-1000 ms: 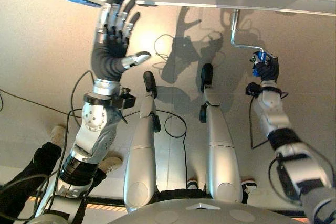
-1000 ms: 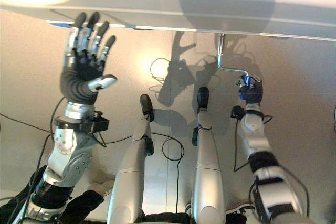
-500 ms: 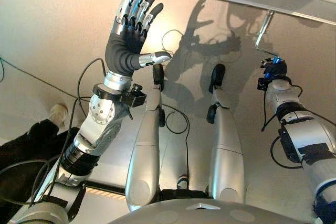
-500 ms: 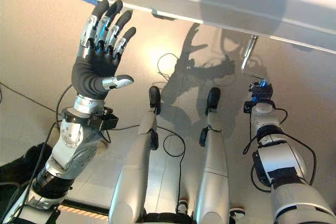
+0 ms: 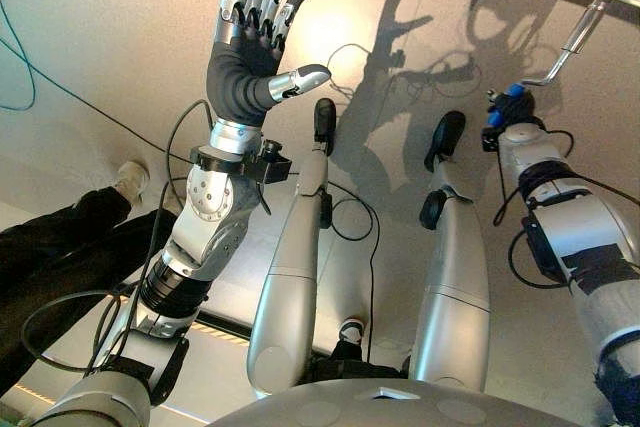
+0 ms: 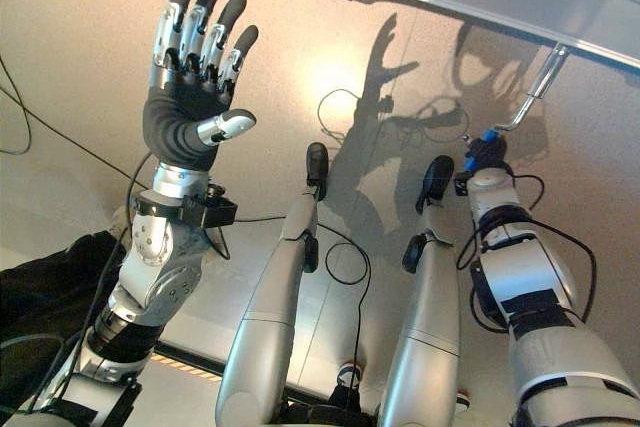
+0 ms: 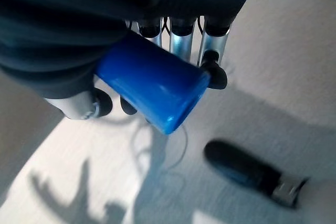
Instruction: Raise the hospital bed
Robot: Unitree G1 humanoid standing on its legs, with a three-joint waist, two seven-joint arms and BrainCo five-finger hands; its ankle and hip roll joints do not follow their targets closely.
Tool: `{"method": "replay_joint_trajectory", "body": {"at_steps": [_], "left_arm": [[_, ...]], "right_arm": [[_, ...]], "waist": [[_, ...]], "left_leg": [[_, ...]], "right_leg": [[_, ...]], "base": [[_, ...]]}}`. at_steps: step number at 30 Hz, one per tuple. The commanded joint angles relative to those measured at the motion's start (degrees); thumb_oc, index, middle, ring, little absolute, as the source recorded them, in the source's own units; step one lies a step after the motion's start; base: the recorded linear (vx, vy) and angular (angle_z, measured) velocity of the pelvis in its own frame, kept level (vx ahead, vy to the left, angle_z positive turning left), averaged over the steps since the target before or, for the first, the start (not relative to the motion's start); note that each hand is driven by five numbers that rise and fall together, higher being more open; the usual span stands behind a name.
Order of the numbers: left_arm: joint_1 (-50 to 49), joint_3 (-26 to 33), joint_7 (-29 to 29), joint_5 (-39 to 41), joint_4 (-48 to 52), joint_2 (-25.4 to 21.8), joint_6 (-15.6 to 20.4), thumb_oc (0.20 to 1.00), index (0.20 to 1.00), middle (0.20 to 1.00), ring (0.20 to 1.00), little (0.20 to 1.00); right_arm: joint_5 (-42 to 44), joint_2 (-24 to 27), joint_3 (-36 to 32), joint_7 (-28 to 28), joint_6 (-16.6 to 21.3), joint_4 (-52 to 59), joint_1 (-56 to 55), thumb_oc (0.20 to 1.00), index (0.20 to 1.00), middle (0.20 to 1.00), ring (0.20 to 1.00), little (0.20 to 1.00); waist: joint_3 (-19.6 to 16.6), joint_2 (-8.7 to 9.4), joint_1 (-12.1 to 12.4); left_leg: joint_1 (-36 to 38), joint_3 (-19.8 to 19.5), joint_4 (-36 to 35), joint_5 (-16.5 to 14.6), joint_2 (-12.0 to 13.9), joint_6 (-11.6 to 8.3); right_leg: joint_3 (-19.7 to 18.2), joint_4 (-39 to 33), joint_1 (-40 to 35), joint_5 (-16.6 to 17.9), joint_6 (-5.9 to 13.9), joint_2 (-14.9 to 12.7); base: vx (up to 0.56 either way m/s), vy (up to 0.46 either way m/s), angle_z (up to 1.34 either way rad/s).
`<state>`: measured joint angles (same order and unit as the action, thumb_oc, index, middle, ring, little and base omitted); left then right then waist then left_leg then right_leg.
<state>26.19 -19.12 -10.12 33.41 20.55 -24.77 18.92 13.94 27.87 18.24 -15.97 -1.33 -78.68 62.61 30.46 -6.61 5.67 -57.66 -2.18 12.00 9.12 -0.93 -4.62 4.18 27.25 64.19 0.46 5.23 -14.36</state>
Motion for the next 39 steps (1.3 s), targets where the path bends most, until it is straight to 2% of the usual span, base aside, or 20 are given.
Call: {"method": "replay_joint_trajectory", "body": {"at_steps": [1, 4, 7, 11, 13, 16, 17, 18, 20, 22, 27, 29, 31, 35, 39], "left_arm": [[0.31, 0.56, -0.37, -0.18, 5.00, 0.93, 2.55, 1.000, 1.000, 1.000, 1.000, 1.000], [0.16, 0.82, -0.67, -0.31, 4.78, 1.24, 2.92, 1.000, 1.000, 1.000, 1.000, 1.000], [-0.48, 1.17, -0.61, -0.75, 4.70, 1.28, 3.28, 1.000, 1.000, 1.000, 1.000, 1.000], [-2.55, 1.57, -0.62, -1.07, 5.16, 0.99, 3.84, 1.000, 1.000, 1.000, 1.000, 1.000], [-3.55, 2.02, -0.76, -1.45, 5.08, 0.45, 4.16, 1.000, 1.000, 1.000, 1.000, 1.000], [-5.31, 2.31, -1.05, -2.37, 4.85, -0.31, 4.74, 1.000, 1.000, 1.000, 1.000, 1.000], [-5.35, 2.26, -1.06, -2.38, 4.85, -0.28, 4.75, 1.000, 1.000, 1.000, 1.000, 1.000], [-6.41, 2.65, -0.88, -3.11, 4.61, -0.94, 5.15, 1.000, 1.000, 1.000, 1.000, 1.000], [-6.76, 2.61, -0.69, -3.48, 4.34, -1.25, 5.28, 1.000, 1.000, 1.000, 1.000, 1.000], [-8.24, 3.43, -0.12, -4.35, 4.43, -1.94, 5.51, 1.000, 1.000, 1.000, 1.000, 1.000], [-10.04, 5.16, 0.89, -4.04, 4.65, -2.09, 5.60, 1.000, 1.000, 1.000, 1.000, 1.000], [-10.22, 5.60, 1.36, -3.51, 4.92, -1.89, 5.63, 1.000, 1.000, 1.000, 1.000, 1.000], [-11.26, 7.27, 1.87, -2.68, 5.53, -1.79, 5.55, 1.000, 1.000, 1.000, 1.000, 1.000], [-12.09, 8.45, 2.55, -1.97, 6.11, -1.59, 5.62, 1.000, 1.000, 1.000, 1.000, 1.000], [-13.06, 10.56, 3.08, -1.01, 6.82, -1.26, 5.65, 1.000, 1.000, 1.000, 1.000, 1.000]], "right_arm": [[-8.11, -9.92, 8.64, 3.51, 0.52, 3.08, 2.05, 0.200, 0.200, 0.200, 0.200, 0.200], [-8.05, -12.14, 10.15, 3.83, 1.77, 6.47, 2.75, 0.200, 0.200, 0.200, 0.200, 0.200], [-5.06, -14.33, 11.75, 4.64, 4.53, 13.86, 1.98, 0.200, 0.200, 0.200, 0.200, 0.200], [1.10, -15.51, 12.78, 4.39, 9.43, 30.51, -2.83, 0.200, 0.200, 0.200, 0.200, 0.200], [4.16, -14.55, 12.77, 5.05, 11.91, 40.40, -6.42, 0.200, 0.200, 0.200, 0.200, 0.200], [8.96, -10.57, 11.52, 6.58, 15.69, 56.28, -14.14, 0.200, 0.200, 0.200, 0.200, 0.200], [8.94, -10.50, 11.50, 6.56, 15.60, 56.46, -14.31, 0.200, 0.200, 0.200, 0.200, 0.200], [11.33, -8.44, 9.60, 7.62, 17.65, 63.92, -19.41, 0.200, 0.200, 0.200, 0.200, 0.200], [12.87, -7.42, 8.44, 8.40, 18.63, 67.23, -22.36, 0.200, 0.200, 0.200, 0.200, 0.200], [13.75, -4.70, 4.44, 8.73, 20.36, 75.21, -28.74, 0.200, 0.200, 0.200, 0.200, 0.200], [13.29, -2.45, -3.26, 6.39, 22.12, 80.74, -34.91, 0.200, 0.200, 0.200, 0.200, 0.200], [16.37, -3.83, -5.79, 6.28, 23.18, 81.67, -37.05, 0.200, 0.200, 0.200, 0.200, 0.200], [18.78, -4.50, -11.22, 5.59, 25.06, 85.06, -40.45, 0.200, 0.200, 0.200, 0.200, 0.200], [20.63, -6.17, -15.59, 4.04, 27.37, 86.06, -42.26, 0.200, 0.200, 0.200, 0.200, 0.200], [21.07, -7.34, -22.04, 0.00, 29.96, 85.24, -43.95, 0.200, 0.200, 0.200, 0.200, 0.200]], "waist": [[-0.67, -6.04, 1.96], [-0.67, -6.37, 2.19], [-0.67, -5.75, 1.76], [-0.67, -4.23, 0.64], [-0.67, -3.27, -0.39], [-0.67, -1.83, -2.46], [-0.67, -1.84, -2.43], [-0.67, -0.95, -3.70], [-0.67, -0.45, -4.25], [-0.67, 0.59, -5.92], [-0.67, 1.96, -7.79], [-0.67, 2.40, -8.32], [-0.67, 3.32, -9.42], [-0.67, 3.81, -10.02], [-0.67, 4.67, -10.83]], "left_leg": [[-1.28, 0.93, 6.69, -7.48, -4.06, 1.78], [-1.36, 1.01, 6.66, -7.43, -4.18, 1.68], [-1.39, 1.43, 6.56, -7.47, -4.05, 1.62], [-0.80, 2.29, 6.30, -7.42, -3.58, 1.51], [-0.32, 2.63, 6.07, -7.44, -3.17, 1.44], [0.93, 3.41, 5.55, -7.43, -2.78, 1.18], [1.03, 3.44, 5.51, -7.43, -2.78, 1.18], [1.76, 3.87, 5.19, -7.36, -2.36, 1.02], [2.54, 4.16, 4.67, -7.25, -2.08, 0.93], [3.98, 4.79, 3.69, -6.94, -1.58, 0.70], [6.77, 5.75, 2.02, -6.83, -0.58, 0.38], [7.77, 5.97, 1.55, -6.83, -0.24, 0.34], [9.29, 6.12, 0.79, -6.71, 0.49, 0.09], [10.61, 6.20, 0.29, -6.66, 1.25, -0.10], [12.44, 6.27, -0.81, -6.46, 2.11, -0.40]], "right_leg": [[-0.41, -6.84, -4.37, 2.52, 4.68, -0.72], [-0.46, -7.39, -4.48, 2.75, 4.77, -0.96], [-0.53, -8.22, -4.63, 3.21, 4.92, -0.91], [-0.93, -9.54, -5.01, 4.03, 5.06, -0.52], [-1.13, -10.00, -5.31, 4.21, 5.07, -0.35], [-1.59, -10.84, -6.31, 4.59, 5.16, 0.09], [-1.63, -10.85, -6.38, 4.59, 5.16, 0.09], [-1.63, -11.73, -7.19, 4.98, 5.33, 0.33], [-1.69, -12.33, -7.69, 5.29, 5.42, 0.60], [-1.72, -13.96, -9.06, 5.98, 5.58, 1.17], [-2.09, -15.74, -10.94, 6.51, 5.59, 2.55], [-2.25, -16.06, -11.62, 6.48, 5.40, 3.16], [-2.49, -16.27, -12.54, 6.22, 5.18, 4.19], [-2.66, -15.95, -13.18, 5.57, 4.79, 5.09], [-2.75, -15.33, -13.68, 4.97, 4.33, 6.42]], "base": [[0.02, 0.067, 0.00], [0.02, 0.060, -0.01], [0.02, 0.045, -0.03], [0.02, 0.033, -0.09], [0.01, 0.011, -0.12], [0.00, 0.000, -0.06], [-0.01, -0.013, -0.07], [-0.01, -0.024, -0.07], [-0.02, -0.038, -0.06], [-0.03, -0.081, -0.12], [-0.01, -0.078, -0.13], [-0.01, -0.133, -0.10], [0.00, -0.150, -0.12], [0.00, -0.098, -0.06], [0.00, -0.104, -0.07]]}}
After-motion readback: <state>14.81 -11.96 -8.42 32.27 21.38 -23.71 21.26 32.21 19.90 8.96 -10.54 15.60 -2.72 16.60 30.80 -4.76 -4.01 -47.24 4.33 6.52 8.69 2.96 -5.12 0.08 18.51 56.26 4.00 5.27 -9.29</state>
